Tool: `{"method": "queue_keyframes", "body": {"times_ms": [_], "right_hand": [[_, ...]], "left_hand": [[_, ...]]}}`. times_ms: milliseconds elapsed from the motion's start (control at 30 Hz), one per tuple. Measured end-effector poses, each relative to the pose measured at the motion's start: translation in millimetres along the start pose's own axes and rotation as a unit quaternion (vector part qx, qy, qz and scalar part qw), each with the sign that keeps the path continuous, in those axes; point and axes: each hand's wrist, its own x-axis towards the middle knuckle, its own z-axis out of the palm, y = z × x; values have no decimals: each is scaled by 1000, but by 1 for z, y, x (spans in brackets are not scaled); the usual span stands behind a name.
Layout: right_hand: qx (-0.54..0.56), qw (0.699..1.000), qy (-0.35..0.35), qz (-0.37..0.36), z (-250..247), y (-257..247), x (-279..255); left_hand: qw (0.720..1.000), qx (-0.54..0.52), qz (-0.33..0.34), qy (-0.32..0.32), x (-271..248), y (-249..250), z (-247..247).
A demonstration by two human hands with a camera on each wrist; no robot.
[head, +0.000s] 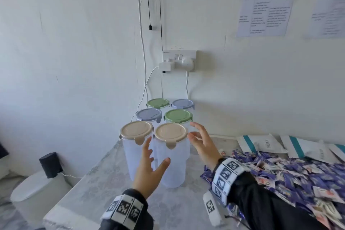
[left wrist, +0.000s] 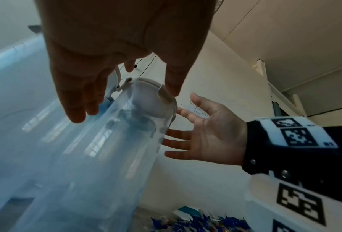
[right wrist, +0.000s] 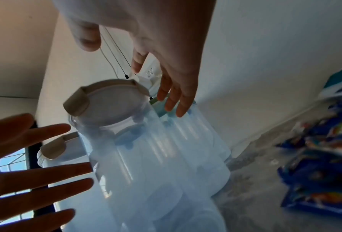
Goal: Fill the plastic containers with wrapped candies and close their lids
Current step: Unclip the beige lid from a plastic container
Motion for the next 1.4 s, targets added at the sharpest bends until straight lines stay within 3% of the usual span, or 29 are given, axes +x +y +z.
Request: {"method": "queue_keyframes", "body": {"times_ms": [100, 233, 433, 700, 1133, 1233, 1400], "right_hand": [[18, 1000, -11, 23, 18, -1, 10], [-6, 1000, 14, 2, 26, 9, 7], [-65, 996, 40, -42, 6, -10, -16], [-116, 991, 45, -38, -26, -38, -72], [-49, 998, 25, -5, -27, -31, -122], [-56, 997, 52, -6, -28, -34, -125], [-68, 996, 63, 5, -31, -44, -124]], "left_hand": [[999, -9, 42, -33, 9, -1, 2], [998, -21, 49, -40, 18, -5, 2], [995, -5, 84, -56, 16, 1, -6], [985, 9, 146, -88, -22, 16, -13], [975, 31, 191, -109, -56, 3, -15], [975, 1, 202, -94, -58, 4, -17], [975, -107, 160, -109, -56, 12, -16]]}}
